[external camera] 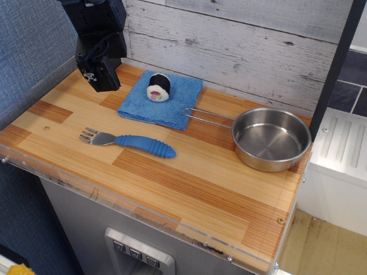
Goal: Move the blue fork from the middle of the table to the front right corner.
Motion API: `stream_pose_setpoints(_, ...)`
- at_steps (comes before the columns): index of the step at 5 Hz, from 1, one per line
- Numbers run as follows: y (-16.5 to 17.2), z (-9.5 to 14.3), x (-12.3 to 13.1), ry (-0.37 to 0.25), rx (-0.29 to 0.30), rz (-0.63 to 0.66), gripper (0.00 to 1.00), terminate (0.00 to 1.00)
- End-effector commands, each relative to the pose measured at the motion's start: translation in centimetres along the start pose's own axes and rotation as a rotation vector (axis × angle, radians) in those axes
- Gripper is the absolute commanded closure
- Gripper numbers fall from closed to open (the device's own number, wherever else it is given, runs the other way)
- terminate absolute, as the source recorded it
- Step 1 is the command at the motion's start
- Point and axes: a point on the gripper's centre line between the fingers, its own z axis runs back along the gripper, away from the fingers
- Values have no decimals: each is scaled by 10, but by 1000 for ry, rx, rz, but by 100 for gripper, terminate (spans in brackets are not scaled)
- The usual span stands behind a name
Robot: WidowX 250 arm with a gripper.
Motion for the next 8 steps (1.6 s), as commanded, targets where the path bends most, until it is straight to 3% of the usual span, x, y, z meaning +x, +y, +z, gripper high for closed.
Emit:
stream_pose_setpoints(1,0,0,0,0,0,0,0,0)
stream_pose_setpoints(4,-25,-59,-7,82,-105,-52,0,0)
stream_pose_setpoints(7,-36,-100,-17,144,-182,-70,0,0)
stream_pose_setpoints(8,-39,-105,-6,127,-192,-72,100,0)
